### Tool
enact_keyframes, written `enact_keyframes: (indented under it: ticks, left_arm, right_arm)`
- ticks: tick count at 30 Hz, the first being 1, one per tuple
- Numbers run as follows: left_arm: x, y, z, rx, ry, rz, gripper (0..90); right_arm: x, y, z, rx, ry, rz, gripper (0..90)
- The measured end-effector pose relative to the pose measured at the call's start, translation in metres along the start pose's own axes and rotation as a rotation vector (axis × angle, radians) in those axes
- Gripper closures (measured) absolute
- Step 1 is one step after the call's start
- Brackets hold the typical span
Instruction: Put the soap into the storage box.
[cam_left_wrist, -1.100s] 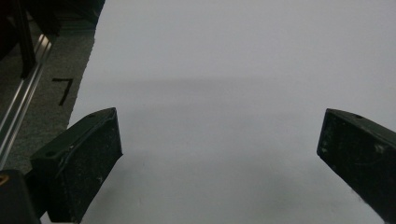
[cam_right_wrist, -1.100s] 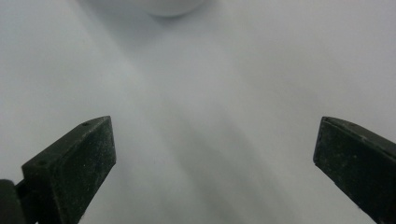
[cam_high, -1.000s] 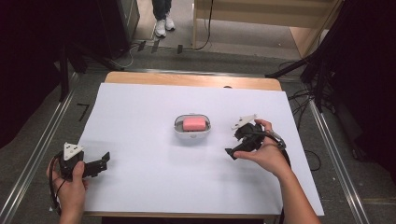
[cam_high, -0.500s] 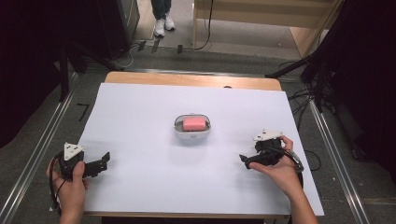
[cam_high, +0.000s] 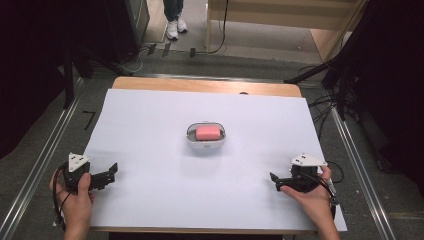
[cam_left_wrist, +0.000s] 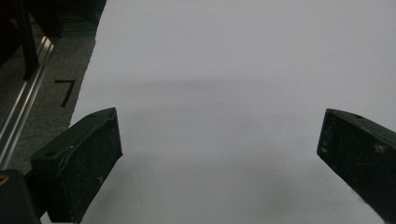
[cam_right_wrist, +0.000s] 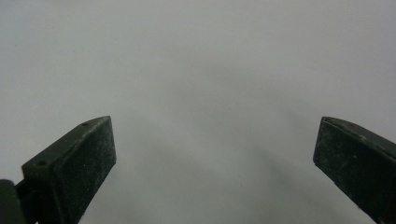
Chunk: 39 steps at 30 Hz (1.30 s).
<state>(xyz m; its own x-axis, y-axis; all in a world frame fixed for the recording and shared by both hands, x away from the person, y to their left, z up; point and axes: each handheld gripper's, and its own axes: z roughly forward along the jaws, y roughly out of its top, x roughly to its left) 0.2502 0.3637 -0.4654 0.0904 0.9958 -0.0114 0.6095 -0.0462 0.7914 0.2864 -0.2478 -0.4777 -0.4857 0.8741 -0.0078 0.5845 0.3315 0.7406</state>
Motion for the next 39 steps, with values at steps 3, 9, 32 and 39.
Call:
enact_keyframes:
  ticks: [3,9,32,39]
  left_arm:
    - [0.000,0.000,0.000,0.001,0.000,0.000,0.1]
    - [0.000,0.000,0.000,0.000,0.000,-0.001,0.1]
    - [0.001,0.000,0.000,-0.001,-0.002,-0.006,0.1]
    - [0.000,0.001,0.001,0.015,-0.001,-0.002,0.1]
  right_arm:
    - [-0.004,-0.008,-0.007,-0.018,-0.014,0.014,0.0]
    - [-0.016,-0.026,-0.019,-0.059,-0.047,0.063,0.0]
    - [-0.039,-0.057,-0.046,-0.169,-0.115,0.178,0.0]
    - [-0.040,-0.056,-0.043,-0.133,-0.114,0.185,0.0]
